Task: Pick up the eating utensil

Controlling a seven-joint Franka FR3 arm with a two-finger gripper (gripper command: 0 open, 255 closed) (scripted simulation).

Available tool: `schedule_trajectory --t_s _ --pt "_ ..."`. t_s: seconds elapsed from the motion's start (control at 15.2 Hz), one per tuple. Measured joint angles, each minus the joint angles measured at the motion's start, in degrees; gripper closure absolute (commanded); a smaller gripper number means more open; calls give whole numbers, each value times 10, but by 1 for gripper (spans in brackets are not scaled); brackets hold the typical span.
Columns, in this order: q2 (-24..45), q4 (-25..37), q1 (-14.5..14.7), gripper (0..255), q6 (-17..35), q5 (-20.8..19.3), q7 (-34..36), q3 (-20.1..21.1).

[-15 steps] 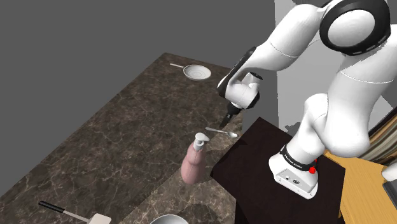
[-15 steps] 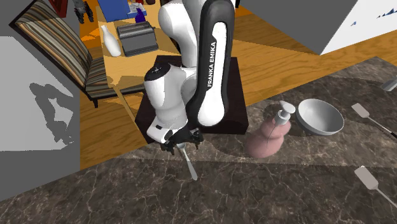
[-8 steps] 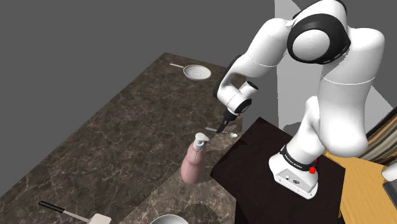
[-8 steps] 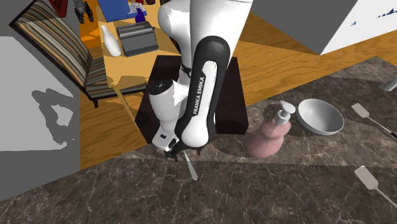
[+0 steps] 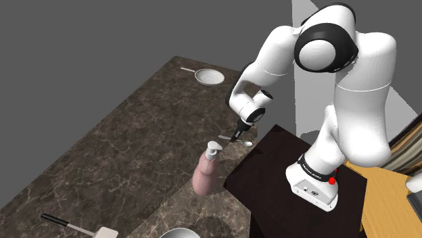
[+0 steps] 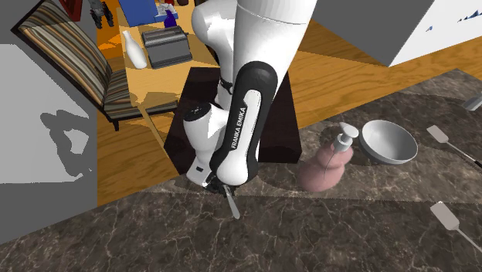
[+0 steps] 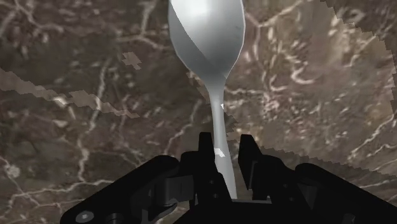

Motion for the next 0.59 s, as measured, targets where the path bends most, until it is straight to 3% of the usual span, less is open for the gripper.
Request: schedule_trajectory --t_s 0.4,0.59 --pt "0 0 0 255 0 0 0 0" --pt "-24 -11 2 255 10 -27 23 -2"
